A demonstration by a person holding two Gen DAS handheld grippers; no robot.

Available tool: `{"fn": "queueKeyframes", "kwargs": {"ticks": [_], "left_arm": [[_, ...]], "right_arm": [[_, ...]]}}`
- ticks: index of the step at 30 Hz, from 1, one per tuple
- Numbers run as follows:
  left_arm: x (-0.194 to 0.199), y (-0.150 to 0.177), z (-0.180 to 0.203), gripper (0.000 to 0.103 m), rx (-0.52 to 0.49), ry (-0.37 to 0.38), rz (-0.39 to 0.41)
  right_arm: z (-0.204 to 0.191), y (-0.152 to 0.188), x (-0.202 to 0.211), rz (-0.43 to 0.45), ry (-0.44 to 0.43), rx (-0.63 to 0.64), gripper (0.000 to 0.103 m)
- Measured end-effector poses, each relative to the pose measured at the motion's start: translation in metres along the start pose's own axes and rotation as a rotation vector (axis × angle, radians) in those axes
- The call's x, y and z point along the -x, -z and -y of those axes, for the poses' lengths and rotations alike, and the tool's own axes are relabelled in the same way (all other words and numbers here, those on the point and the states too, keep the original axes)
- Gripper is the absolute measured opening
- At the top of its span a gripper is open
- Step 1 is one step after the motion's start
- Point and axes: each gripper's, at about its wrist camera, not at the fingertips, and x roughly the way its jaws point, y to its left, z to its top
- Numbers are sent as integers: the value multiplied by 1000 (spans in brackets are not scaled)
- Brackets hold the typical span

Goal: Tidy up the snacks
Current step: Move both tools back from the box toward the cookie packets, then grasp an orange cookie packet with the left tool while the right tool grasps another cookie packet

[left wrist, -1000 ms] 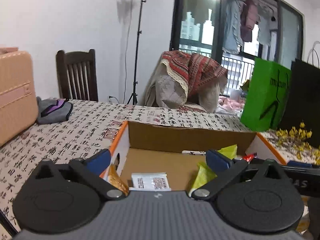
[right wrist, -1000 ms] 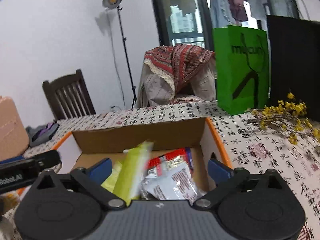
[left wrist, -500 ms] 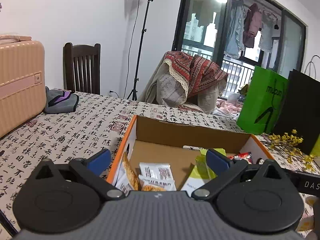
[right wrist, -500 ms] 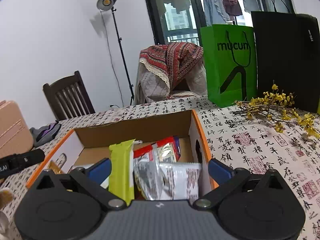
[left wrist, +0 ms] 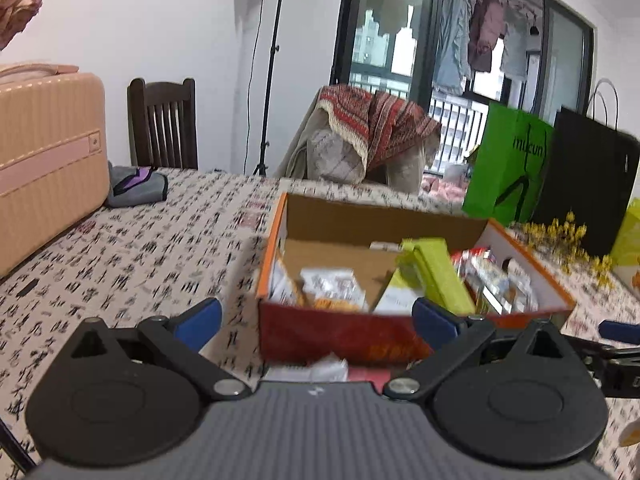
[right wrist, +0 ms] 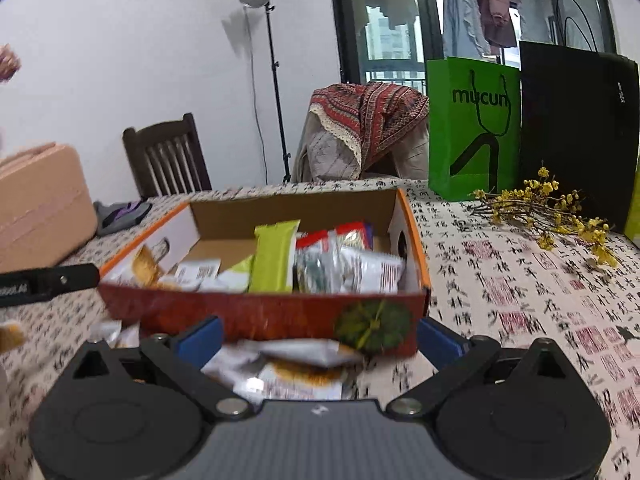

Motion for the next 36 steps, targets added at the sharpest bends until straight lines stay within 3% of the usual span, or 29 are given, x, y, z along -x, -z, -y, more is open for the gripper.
{"fn": "queueKeyframes", "kwargs": {"ticks": [13,20,22,26,29,36], "left_arm": [[-23,46,-14,103,-1,-53,-186],[-23,53,-15,103,8,-31,-163],[-23,54,-14,97,-1,-15,-168],[-24,54,-15,58,14,53,-177],[-20,56,-16,52,23,66,-159],[-2,54,-18,51,21,35,-94]], "right_arm": [[-5,53,9,-25,-11,26,103],[0,56,8,2,-14,2,103],[3,55,9,9,-21,-14,103],[8,55,9,10,-22,-40,103],[9,56,9,11,-23,-47,103],[10,56,7,11,-20,-55,103]]}}
